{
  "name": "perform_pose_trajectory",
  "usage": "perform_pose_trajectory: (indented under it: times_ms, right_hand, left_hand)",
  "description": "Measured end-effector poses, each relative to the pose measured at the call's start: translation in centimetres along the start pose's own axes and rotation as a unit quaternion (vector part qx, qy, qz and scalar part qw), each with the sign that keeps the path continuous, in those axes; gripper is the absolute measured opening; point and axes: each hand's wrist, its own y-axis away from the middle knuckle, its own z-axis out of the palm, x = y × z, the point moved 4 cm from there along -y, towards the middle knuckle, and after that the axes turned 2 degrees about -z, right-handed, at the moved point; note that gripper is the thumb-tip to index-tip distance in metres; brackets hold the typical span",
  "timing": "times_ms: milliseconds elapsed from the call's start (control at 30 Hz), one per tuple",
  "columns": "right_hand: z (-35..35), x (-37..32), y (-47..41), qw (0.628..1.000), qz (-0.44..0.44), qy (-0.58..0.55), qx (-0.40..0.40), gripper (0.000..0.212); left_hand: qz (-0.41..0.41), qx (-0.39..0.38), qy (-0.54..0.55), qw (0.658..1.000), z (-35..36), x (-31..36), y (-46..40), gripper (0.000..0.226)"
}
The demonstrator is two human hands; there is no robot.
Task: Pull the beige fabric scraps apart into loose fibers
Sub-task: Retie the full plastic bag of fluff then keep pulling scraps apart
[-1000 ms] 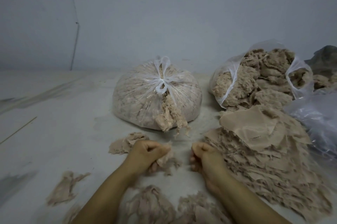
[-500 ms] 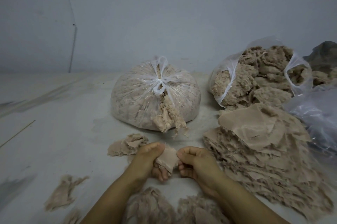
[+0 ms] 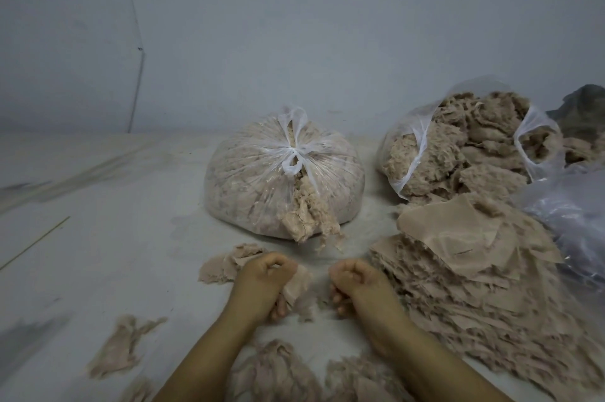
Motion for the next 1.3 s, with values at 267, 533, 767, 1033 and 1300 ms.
perform_pose_trajectory:
  times_ms: [267, 533, 767, 1033, 1300]
  right_hand:
    - [0.0, -3.8, -2.7, 0.998, -0.038, 0.007, 0.039, 0.049]
    - [1.8, -3.9, -2.5, 0.985, -0.130, 0.114, 0.004, 0.021]
    - [-0.5, 0.5, 1.7, 0.982, -0.094, 0.129, -0.102, 0.015]
    - [-2.2, 0.4, 0.9, 1.000, -0.022, 0.011, -0.013, 0.012]
    - [-2.1, 0.4, 0.3, 0.998, -0.004, -0.062, -0.017, 0.012]
  left_hand:
    - [-0.019, 0.199, -0.266, 0.943, -4.7, -0.9, -0.9, 0.048]
    - [0.103, 0.132, -0.081, 0.983, -2.0, 0.8, -0.4, 0.027]
    - [-0.058, -0.138, 0.229, 0.962, 2.8, -0.3, 0.3, 0.063]
    - [-0.072, -0.069, 0.244, 0.965, 1.6, -0.4, 0.1, 0.038]
    - [-0.018, -0.092, 0.136, 0.986, 2.8, 0.0, 0.9, 0.022]
